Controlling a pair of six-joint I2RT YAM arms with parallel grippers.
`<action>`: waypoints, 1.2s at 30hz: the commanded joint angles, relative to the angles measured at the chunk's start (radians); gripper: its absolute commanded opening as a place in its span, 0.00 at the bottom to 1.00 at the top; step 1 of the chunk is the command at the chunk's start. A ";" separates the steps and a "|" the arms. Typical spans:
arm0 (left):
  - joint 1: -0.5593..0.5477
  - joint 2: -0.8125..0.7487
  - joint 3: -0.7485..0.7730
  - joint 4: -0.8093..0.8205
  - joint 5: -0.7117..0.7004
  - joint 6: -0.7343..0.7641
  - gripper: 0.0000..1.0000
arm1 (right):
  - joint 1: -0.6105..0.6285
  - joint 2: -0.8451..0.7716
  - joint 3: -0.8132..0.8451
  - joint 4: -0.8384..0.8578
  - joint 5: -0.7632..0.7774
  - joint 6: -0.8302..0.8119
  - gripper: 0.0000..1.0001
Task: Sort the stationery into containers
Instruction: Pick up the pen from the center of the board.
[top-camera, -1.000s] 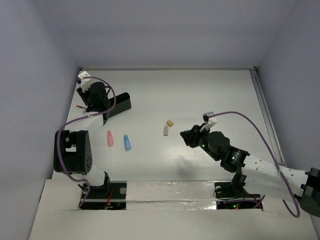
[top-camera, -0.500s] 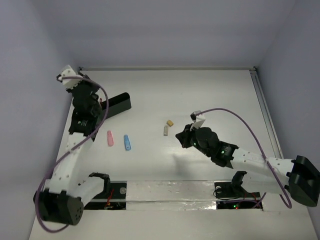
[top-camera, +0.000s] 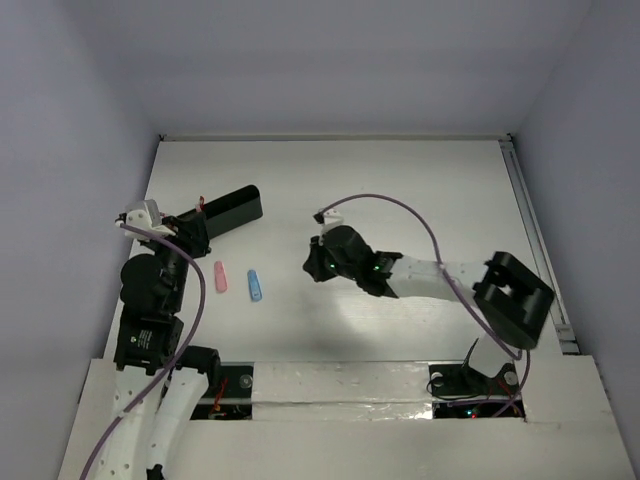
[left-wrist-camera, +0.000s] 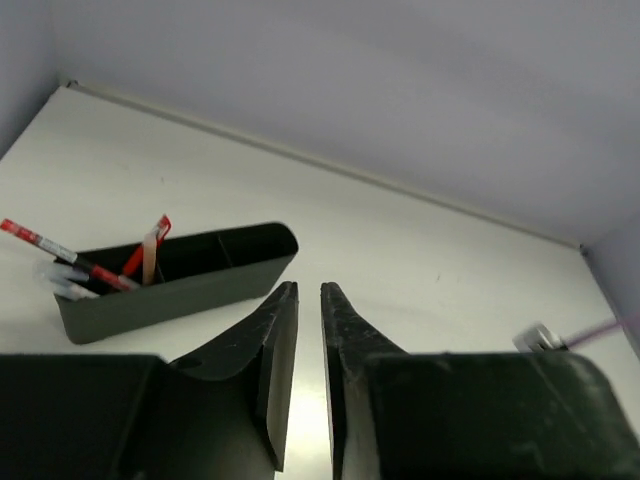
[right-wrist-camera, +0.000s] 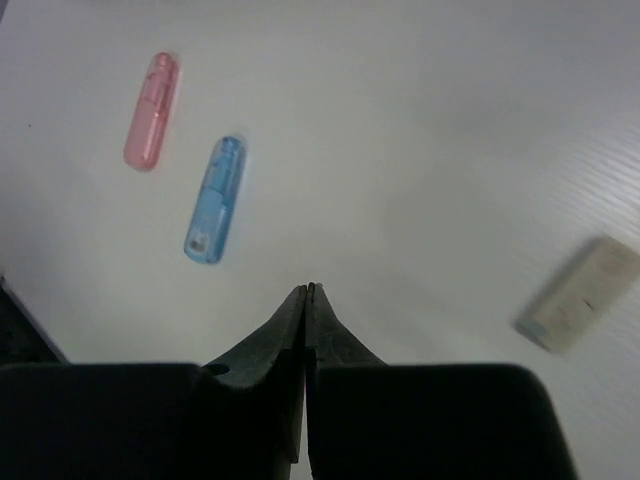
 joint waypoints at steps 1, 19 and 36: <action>-0.005 -0.025 -0.028 -0.020 0.054 0.067 0.14 | 0.036 0.164 0.207 -0.003 -0.132 -0.026 0.06; -0.259 -0.128 -0.031 -0.054 -0.216 0.053 0.31 | 0.129 0.738 0.984 -0.568 -0.052 -0.132 0.58; -0.279 -0.140 -0.027 -0.065 -0.244 0.047 0.33 | 0.166 0.783 1.042 -0.731 0.107 -0.204 0.48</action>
